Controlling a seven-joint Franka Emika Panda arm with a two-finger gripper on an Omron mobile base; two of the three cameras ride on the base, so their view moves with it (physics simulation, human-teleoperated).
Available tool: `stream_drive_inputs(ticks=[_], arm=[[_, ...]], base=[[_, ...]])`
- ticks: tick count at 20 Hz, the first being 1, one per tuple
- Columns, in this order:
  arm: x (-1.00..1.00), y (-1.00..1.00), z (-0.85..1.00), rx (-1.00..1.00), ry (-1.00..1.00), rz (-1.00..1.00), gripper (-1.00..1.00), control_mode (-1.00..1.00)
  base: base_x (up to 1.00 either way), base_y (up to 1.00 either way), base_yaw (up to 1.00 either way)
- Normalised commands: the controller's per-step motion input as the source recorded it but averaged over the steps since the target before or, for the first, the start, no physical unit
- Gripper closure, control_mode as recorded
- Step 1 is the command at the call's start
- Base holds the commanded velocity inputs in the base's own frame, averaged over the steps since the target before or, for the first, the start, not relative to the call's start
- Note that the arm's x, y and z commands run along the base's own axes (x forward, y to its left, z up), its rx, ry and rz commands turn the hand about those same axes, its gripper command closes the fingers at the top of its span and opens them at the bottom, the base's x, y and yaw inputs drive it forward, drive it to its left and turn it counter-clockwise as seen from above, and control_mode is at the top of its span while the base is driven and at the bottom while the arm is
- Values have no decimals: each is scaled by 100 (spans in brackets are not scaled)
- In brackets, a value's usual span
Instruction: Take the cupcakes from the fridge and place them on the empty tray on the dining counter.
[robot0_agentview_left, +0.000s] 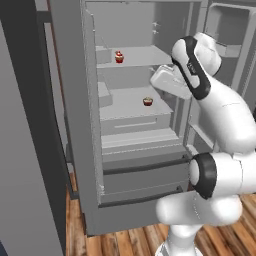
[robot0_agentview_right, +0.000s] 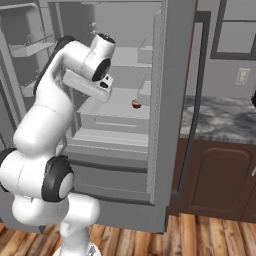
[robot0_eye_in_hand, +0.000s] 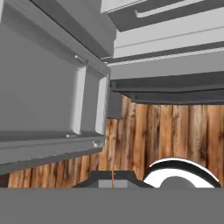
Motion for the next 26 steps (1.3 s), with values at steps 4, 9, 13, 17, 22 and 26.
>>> stream_drive_inputs(ticks=[4,9,13,17,22,26], arm=[[-100,15,-1,-11,-7,-8,100,-100],[-95,0,8,-22,-13,0,100,-100],[-77,0,9,-37,-24,-1,-100,-100],[-68,0,29,2,-13,0,-100,-100],[-67,0,32,4,-11,0,-100,-100],[-54,0,33,0,-12,0,-100,-100]], base=[[0,0,0],[0,0,0],[0,0,0],[0,0,0],[0,0,0],[0,0,0]])
